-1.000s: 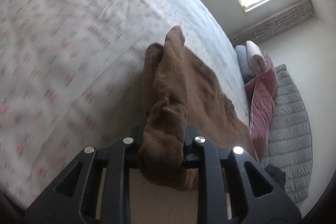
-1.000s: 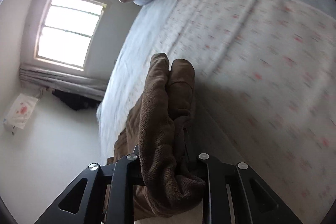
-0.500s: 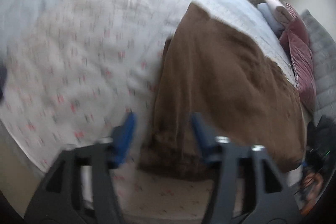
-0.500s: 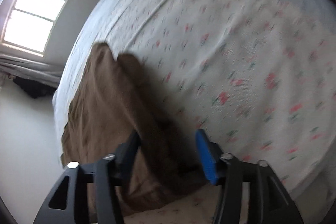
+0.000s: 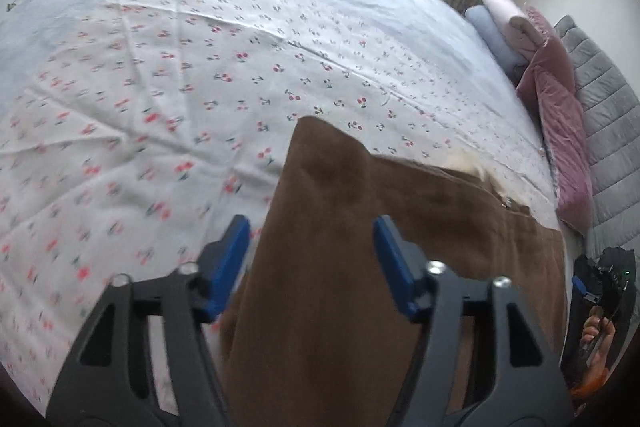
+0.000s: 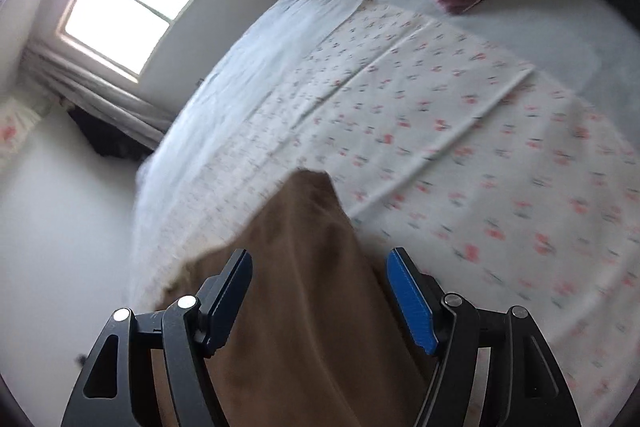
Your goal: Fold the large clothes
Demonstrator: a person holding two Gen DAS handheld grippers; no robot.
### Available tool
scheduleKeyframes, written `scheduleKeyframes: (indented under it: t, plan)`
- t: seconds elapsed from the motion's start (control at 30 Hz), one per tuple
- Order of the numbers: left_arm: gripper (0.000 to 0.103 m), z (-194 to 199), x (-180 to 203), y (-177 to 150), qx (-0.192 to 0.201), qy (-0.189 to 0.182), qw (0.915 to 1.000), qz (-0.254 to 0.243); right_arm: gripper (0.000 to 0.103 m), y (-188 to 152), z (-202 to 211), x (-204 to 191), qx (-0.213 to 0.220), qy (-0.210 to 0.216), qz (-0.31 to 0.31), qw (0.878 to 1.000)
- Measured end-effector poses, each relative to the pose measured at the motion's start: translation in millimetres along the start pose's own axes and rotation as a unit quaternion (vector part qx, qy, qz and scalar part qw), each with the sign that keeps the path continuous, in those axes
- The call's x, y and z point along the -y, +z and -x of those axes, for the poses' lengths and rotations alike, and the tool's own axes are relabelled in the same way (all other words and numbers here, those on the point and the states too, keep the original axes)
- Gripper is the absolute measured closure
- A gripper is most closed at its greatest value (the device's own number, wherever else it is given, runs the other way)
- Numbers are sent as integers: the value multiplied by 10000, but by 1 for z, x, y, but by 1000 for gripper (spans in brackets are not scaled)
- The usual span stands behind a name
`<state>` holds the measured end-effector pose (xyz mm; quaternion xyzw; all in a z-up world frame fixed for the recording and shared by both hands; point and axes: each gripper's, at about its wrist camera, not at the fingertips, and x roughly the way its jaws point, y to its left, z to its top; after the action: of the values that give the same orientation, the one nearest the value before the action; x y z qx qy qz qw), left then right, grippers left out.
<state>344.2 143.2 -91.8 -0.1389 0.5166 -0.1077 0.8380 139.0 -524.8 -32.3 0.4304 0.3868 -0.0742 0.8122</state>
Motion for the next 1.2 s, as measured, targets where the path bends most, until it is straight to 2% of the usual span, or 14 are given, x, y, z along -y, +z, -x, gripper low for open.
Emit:
scheduleKeyframes:
  t: [0.03, 0.07, 0.17, 0.27, 0.4, 0.6, 0.7, 0.77, 0.87, 0.97, 1.03, 1.1, 1.17, 1.2]
  plan:
    - [48, -4, 1, 3, -46, 20, 10000, -32, 32, 5, -6, 0, -8, 18, -66, 10000]
    - [57, -13, 3, 7, -115, 32, 9999, -48, 32, 11, -11, 2, -7, 29, -138, 9999]
    - [98, -20, 4, 12, -69, 46, 10000, 7, 32, 20, -27, 6, -132, 78, -277, 9995]
    - [98, 4, -6, 6, 710, 240, 9965, 378, 32, 24, -36, 5, -221, -20, -214, 9995]
    - [99, -12, -14, -5, 532, 497, 9968, 333, 34, 31, -54, 7, -315, -59, -251, 9992]
    - [99, -16, -11, -4, 497, 486, 9972, 288, 43, 40, -91, 8, -623, -47, -330, 9975]
    - [98, -16, -11, -4, 484, 500, 9972, 260, 43, 45, -111, 14, -809, -131, -446, 9956]
    - [98, -17, -10, -4, 473, 502, 9973, 272, 44, 44, -125, 20, -1060, -2, -631, 9924]
    - [98, -18, -10, -4, 475, 476, 9973, 301, 83, 38, -140, 20, -1369, 365, -608, 9880]
    - [99, -11, -7, -3, 563, 346, 9974, 287, 89, 31, -119, 1, -936, 442, 120, 9946]
    - [99, -2, -1, -2, 708, 156, 9972, 204, 91, 31, -78, -8, -42, 439, 383, 9983]
    - [98, 7, 7, -1, 908, -66, 9958, 97, 91, 29, -44, -16, 644, 430, 654, 9948]
    - [98, 6, 14, 2, 1104, 33, 9939, -15, 91, 23, -32, -30, 1023, 143, 1069, 9889]
    - [98, 2, 14, 3, 1101, 83, 9939, -5, 91, 19, -32, -40, 1157, -202, 1378, 9835]
